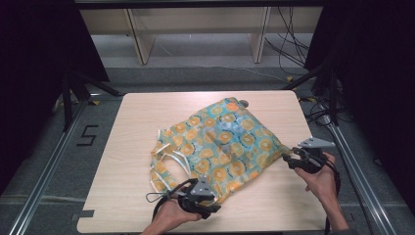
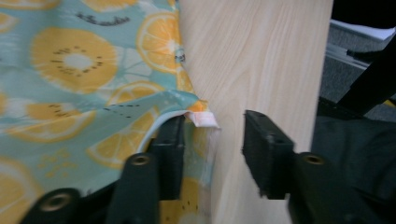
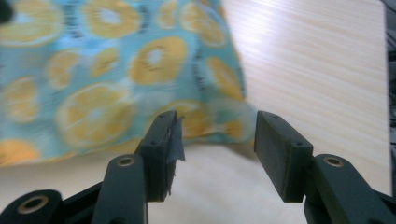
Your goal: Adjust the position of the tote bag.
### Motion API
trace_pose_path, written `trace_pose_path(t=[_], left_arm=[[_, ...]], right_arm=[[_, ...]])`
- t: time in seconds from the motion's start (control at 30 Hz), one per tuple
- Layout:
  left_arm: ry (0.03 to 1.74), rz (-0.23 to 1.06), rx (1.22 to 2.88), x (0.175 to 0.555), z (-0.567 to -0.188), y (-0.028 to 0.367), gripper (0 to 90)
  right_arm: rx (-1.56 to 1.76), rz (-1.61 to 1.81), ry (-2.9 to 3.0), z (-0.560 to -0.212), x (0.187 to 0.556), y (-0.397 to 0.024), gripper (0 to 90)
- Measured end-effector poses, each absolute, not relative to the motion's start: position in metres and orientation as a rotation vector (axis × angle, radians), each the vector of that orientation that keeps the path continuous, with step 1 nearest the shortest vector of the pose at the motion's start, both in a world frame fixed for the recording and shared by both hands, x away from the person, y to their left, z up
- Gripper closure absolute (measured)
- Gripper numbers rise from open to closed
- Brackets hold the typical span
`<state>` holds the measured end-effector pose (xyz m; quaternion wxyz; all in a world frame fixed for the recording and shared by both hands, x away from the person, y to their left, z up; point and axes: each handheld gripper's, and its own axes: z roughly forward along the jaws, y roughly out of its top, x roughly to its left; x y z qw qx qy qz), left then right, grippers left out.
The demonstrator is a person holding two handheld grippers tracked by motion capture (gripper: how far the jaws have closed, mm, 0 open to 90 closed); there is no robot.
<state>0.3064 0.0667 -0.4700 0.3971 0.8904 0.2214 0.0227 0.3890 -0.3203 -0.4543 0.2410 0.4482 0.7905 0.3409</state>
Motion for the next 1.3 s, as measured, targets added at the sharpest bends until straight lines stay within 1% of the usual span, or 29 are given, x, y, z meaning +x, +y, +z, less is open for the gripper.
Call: trace_pose_path(t=[0.03,0.1,0.13,0.2,0.27,0.3,0.33,0.37,0.4,0.43,0.47,0.5,0.57,0.7,0.73,0.77,0.83,0.87,0.9,0.97,1.0,1.03,1.17,1.2,1.23,1.27,1.3], left_arm=[[0.559,0.055,2.253,0.307,-0.461,0.075,48.9],[0.578,0.103,2.218,0.308,-0.443,0.094,47.7],[0.610,0.120,2.197,0.311,-0.435,0.104,45.4],[0.648,0.111,2.158,0.319,-0.421,0.124,40.7],[0.704,0.187,2.116,0.330,-0.409,0.143,40.2],[0.704,0.187,2.116,0.330,-0.409,0.143,40.1],[0.702,0.237,2.121,0.339,-0.405,0.152,40.1],[0.744,0.281,2.152,0.356,-0.403,0.166,39.4],[0.779,0.292,2.149,0.365,-0.405,0.173,38.2],[0.858,0.307,2.149,0.389,-0.412,0.187,38.3],[0.858,0.307,2.149,0.389,-0.412,0.187,38.2],[0.935,0.317,2.148,0.406,-0.417,0.198,37.6],[1.030,0.329,2.138,0.427,-0.424,0.207,37.3],[1.208,0.287,2.075,0.474,-0.449,0.220,35.2],[1.208,0.287,2.075,0.474,-0.449,0.220,34.7],[1.272,0.277,2.057,0.487,-0.456,0.223,34.4],[1.300,0.267,2.055,0.493,-0.459,0.224,32.6],[1.348,0.244,2.033,0.504,-0.464,0.225,31.9],[1.348,0.244,2.033,0.504,-0.464,0.225,31.0],[1.414,0.237,1.952,0.519,-0.473,0.225,29.6],[1.414,0.237,1.952,0.519,-0.473,0.225,29.4],[1.439,0.246,1.948,0.529,-0.478,0.223,29.2],[1.458,0.180,1.947,0.541,-0.487,0.215,29.5],[1.458,0.163,1.943,0.544,-0.489,0.213,29.6],[1.458,0.163,1.943,0.544,-0.489,0.213,30.6],[1.448,0.157,1.939,0.548,-0.492,0.211,30.6],[1.427,0.179,1.957,0.549,-0.495,0.208,47.4]], right_arm=[[1.232,0.928,2.170,-0.454,0.382,-0.315,49.4],[1.228,0.940,2.216,-0.455,0.372,-0.306,48.2],[1.208,0.948,2.237,-0.456,0.370,-0.301,47.8],[1.231,0.967,2.263,-0.456,0.365,-0.292,47.4],[1.205,0.988,2.294,-0.457,0.362,-0.287,47.3],[1.179,0.995,2.287,-0.457,0.361,-0.284,47.1],[1.179,0.995,2.287,-0.457,0.361,-0.284,47.1],[1.182,0.984,2.305,-0.456,0.359,-0.282,46.9],[1.203,0.998,2.306,-0.455,0.357,-0.278,46.6],[1.185,1.009,2.321,-0.454,0.356,-0.275,46.5],[1.185,1.009,2.321,-0.454,0.356,-0.275,46.5],[1.161,1.006,2.327,-0.455,0.355,-0.273,46.3],[1.177,1.006,2.330,-0.454,0.353,-0.272,46.2],[1.131,0.999,2.347,-0.457,0.354,-0.270,46.1],[1.131,0.999,2.347,-0.457,0.354,-0.270,46.1],[1.114,0.994,2.345,-0.458,0.354,-0.269,46.1],[1.125,0.992,2.353,-0.458,0.353,-0.267,46.0],[1.115,0.999,2.352,-0.458,0.353,-0.267,45.9],[1.115,0.999,2.352,-0.458,0.353,-0.267,45.9],[1.110,1.003,2.363,-0.458,0.351,-0.263,45.6],[1.110,1.003,2.363,-0.458,0.351,-0.263,45.6],[1.105,1.006,2.379,-0.458,0.348,-0.258,45.5],[1.089,1.000,2.416,-0.460,0.343,-0.249,46.0],[1.083,0.983,2.444,-0.462,0.342,-0.246,48.0],[1.083,0.983,2.444,-0.462,0.342,-0.246,48.0],[1.058,0.981,2.457,-0.464,0.342,-0.244,51.6],[1.021,0.956,2.509,-0.468,0.343,-0.241,60.2]])
